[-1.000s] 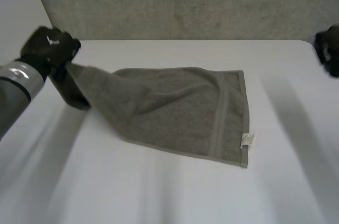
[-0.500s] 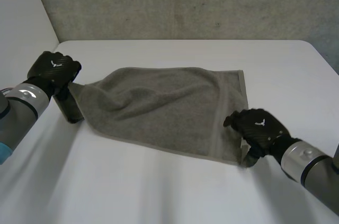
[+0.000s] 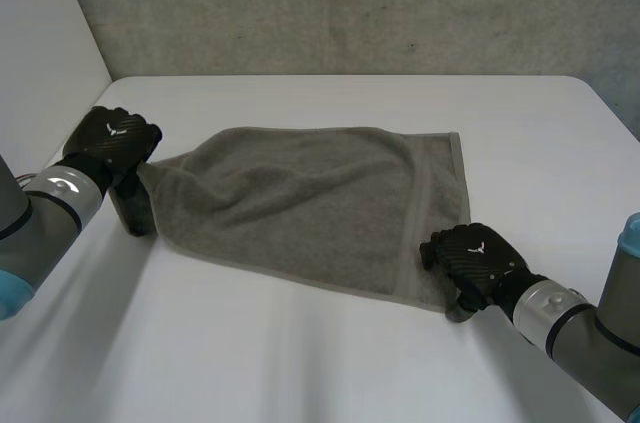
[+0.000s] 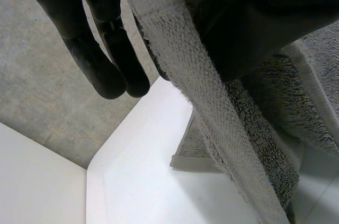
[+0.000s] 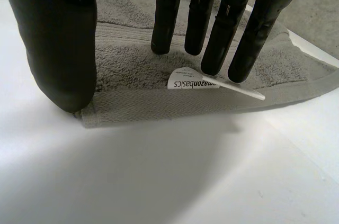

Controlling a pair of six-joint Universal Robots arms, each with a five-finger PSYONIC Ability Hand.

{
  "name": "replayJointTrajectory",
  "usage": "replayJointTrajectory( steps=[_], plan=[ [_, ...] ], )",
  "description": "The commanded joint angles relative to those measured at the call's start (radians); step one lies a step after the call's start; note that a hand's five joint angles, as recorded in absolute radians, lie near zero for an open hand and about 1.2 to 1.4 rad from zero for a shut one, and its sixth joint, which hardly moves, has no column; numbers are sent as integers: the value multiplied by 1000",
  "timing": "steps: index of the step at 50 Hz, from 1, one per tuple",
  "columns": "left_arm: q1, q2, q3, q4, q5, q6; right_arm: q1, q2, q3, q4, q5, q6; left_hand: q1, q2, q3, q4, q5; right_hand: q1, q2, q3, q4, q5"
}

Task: Fold the towel.

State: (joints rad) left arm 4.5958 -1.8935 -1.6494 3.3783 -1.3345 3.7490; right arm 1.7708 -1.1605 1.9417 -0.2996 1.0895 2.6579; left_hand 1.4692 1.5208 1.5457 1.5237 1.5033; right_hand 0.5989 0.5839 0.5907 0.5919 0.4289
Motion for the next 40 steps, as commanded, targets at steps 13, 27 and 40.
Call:
replayJointTrajectory(
  steps=[13,27,40],
  plan=[
    [-2,-7,-3,3,0,-2,21,15,-49,-35,4,-16,-73,-125,-149,-127,-282,191,206,199,198,186],
    [-2,-7,-3,3,0,-2,55,67,-102,-27,44,-18,-73,-125,-149,-127,-282,153,168,161,160,148],
    [-2,-6,-4,3,-2,-2,35,-93,-44,86,24,-15,-73,-125,-149,-127,-282,-197,-182,-189,-190,-201]
  ],
)
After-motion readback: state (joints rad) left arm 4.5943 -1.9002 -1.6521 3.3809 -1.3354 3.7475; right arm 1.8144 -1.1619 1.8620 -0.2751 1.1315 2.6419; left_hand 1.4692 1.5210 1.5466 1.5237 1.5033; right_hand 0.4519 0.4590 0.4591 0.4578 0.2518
